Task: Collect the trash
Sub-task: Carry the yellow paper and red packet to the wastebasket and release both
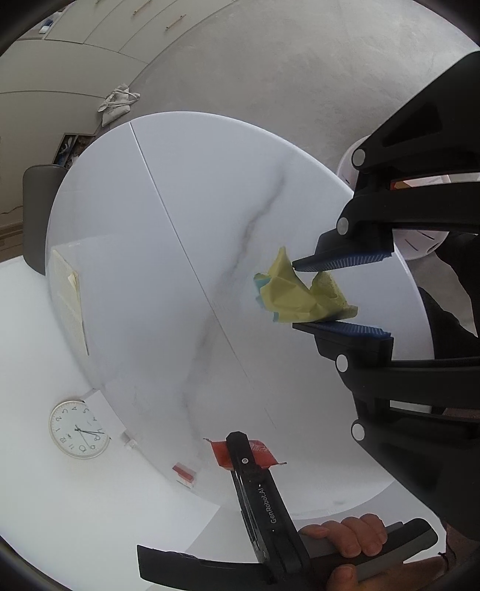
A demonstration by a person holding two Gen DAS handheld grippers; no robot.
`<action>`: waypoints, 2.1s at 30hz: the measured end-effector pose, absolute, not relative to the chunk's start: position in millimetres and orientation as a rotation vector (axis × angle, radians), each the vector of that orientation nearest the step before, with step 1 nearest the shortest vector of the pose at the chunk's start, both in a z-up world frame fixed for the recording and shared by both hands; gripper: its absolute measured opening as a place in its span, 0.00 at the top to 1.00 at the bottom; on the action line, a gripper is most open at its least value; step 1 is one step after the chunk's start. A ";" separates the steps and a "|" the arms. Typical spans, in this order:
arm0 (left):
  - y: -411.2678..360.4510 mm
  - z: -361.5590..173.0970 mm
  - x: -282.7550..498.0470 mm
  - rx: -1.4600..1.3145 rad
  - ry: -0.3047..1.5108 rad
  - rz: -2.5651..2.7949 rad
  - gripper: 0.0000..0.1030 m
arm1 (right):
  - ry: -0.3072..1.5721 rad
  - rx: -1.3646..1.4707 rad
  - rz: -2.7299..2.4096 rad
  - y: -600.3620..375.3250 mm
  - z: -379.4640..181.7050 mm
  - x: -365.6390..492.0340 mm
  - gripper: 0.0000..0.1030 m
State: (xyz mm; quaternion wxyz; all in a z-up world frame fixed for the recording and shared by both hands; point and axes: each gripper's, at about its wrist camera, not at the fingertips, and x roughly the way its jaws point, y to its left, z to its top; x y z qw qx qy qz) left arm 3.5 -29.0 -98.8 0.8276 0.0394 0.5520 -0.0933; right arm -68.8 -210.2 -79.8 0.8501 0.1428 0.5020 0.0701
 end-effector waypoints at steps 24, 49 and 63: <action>-119.2 -96.8 -76.4 0.317 1.056 -0.548 0.61 | 1.332 0.533 -0.095 -289.5 -267.5 -154.5 0.73; -221.2 -131.8 -141.0 0.562 1.048 -0.834 0.61 | 1.365 0.580 -0.396 -367.1 -257.7 -241.6 0.04; -286.2 -291.2 -178.2 0.676 1.274 -0.911 0.35 | 1.384 0.562 -0.373 -406.6 -256.6 -270.9 0.04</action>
